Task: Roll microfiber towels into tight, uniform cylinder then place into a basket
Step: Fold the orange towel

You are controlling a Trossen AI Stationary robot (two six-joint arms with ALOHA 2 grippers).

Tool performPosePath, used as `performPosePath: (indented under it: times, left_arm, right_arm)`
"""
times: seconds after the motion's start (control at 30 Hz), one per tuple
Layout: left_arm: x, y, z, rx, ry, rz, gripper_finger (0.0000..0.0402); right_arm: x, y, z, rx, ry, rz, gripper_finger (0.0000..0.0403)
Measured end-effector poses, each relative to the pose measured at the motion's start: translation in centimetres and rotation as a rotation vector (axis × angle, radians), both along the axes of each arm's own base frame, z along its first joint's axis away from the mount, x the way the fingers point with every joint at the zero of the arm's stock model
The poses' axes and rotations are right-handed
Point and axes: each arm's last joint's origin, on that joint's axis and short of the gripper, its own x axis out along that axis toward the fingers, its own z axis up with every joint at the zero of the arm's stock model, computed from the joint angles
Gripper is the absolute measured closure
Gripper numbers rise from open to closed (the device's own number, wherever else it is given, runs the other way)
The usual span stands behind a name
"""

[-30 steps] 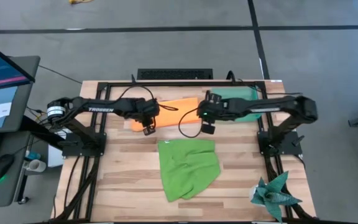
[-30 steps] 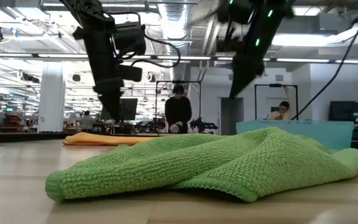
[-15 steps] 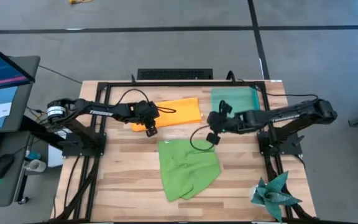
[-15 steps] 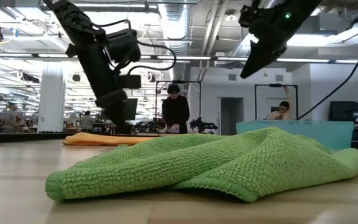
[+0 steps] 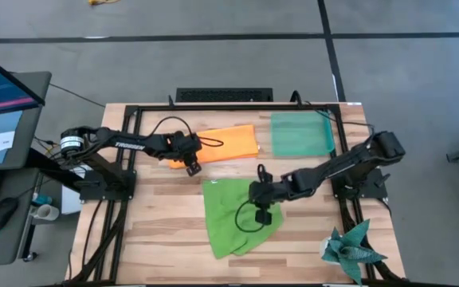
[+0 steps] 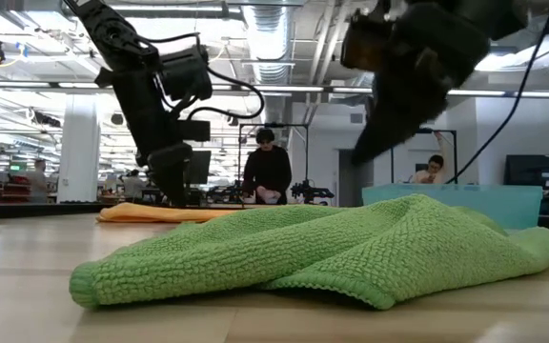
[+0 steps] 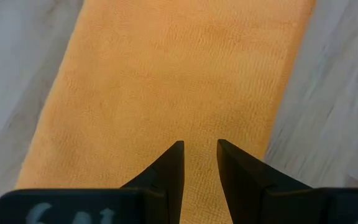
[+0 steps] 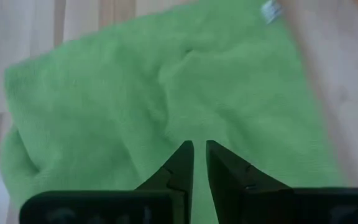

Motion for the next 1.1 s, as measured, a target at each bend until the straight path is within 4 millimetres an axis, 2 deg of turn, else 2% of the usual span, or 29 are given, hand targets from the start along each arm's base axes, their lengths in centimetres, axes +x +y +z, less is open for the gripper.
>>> performPosePath:
  times: [0.3, 0.37, 0.53, 0.77, 0.97, 1.1]
  left_arm:
    - [0.2, -0.7, 0.0, -0.004, -0.007, -0.005, 0.0313]
    - [0.2, -0.7, 0.0, -0.005, -0.009, 0.001, 0.0313]
    - [0.2, -0.7, 0.0, -0.007, -0.005, 0.003, 0.0313]
    - [0.2, -0.7, 0.0, -0.005, -0.001, -0.002, 0.0313]
    - [0.2, -0.7, 0.0, 0.008, 0.012, -0.035, 0.0313]
    - [0.2, -0.7, 0.0, 0.018, 0.021, -0.060, 0.0313]
  right_arm:
    - [0.3, -0.2, -3.5, 0.095, 0.188, 0.029, 0.0338]
    - [0.0, -0.4, -4.4, 0.097, 0.255, 0.012, 0.0338]
    - [-0.6, -1.3, -5.1, 0.105, 0.382, -0.095, 0.0338]
    - [-3.4, -2.4, -3.8, 0.051, 0.571, -0.266, 0.0338]
    - [-6.4, -3.4, -2.0, -0.054, 0.718, -0.513, 0.0338]
    - [-7.9, -3.8, -1.6, -0.121, 0.826, -0.639, 0.0338]
